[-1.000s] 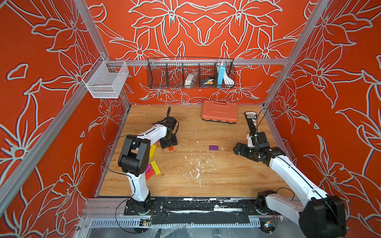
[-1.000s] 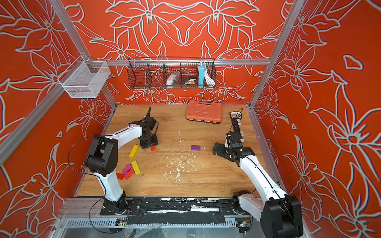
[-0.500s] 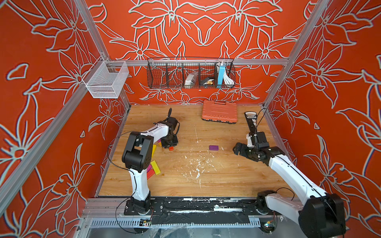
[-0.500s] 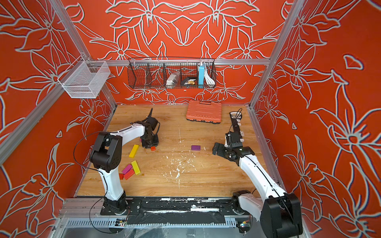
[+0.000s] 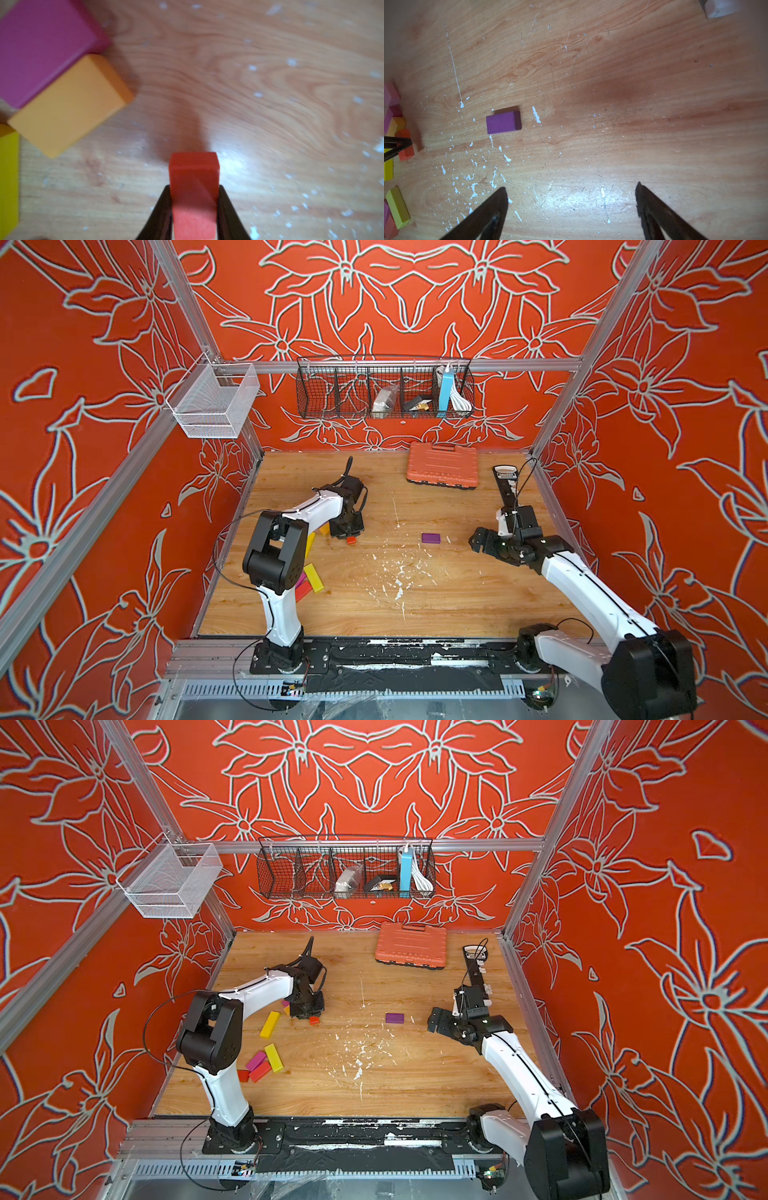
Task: Assemble the letter c with building blocks
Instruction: Pick up the building block from the center of the board, then assemble the building block at the center of the board.
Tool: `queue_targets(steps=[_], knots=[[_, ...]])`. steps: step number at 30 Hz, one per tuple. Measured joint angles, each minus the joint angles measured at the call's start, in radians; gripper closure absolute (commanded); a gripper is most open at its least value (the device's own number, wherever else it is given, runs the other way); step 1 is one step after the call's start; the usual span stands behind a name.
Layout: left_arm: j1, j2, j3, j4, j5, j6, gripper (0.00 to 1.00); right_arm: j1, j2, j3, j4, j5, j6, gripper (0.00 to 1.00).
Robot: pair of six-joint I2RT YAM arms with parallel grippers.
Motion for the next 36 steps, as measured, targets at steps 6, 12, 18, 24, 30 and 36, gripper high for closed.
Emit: queue_targets(steps=[6,12,18,24,30,36], knots=[[-0.169,0.024,0.13,-0.012,0.015,0.118,0.78,0.0,0.0,0.0,-0.002,-0.008,0.0,0.02],[-0.241,0.12,0.237,-0.016,0.014,0.219,0.77,0.0,-0.022,0.0,-0.006,-0.011,0.0,0.02],[-0.262,0.208,0.283,-0.032,0.002,0.315,0.76,0.0,-0.036,0.0,-0.011,-0.02,0.001,0.02],[-0.298,0.233,0.299,-0.03,-0.009,0.435,0.75,0.0,-0.064,0.0,-0.03,-0.023,0.001,0.02],[-0.317,0.233,0.305,-0.007,-0.003,0.541,0.74,0.0,-0.076,0.0,-0.049,-0.023,0.001,0.02],[-0.322,0.255,0.305,0.008,0.0,0.615,0.69,0.0,-0.089,0.0,-0.062,-0.023,0.005,0.02]])
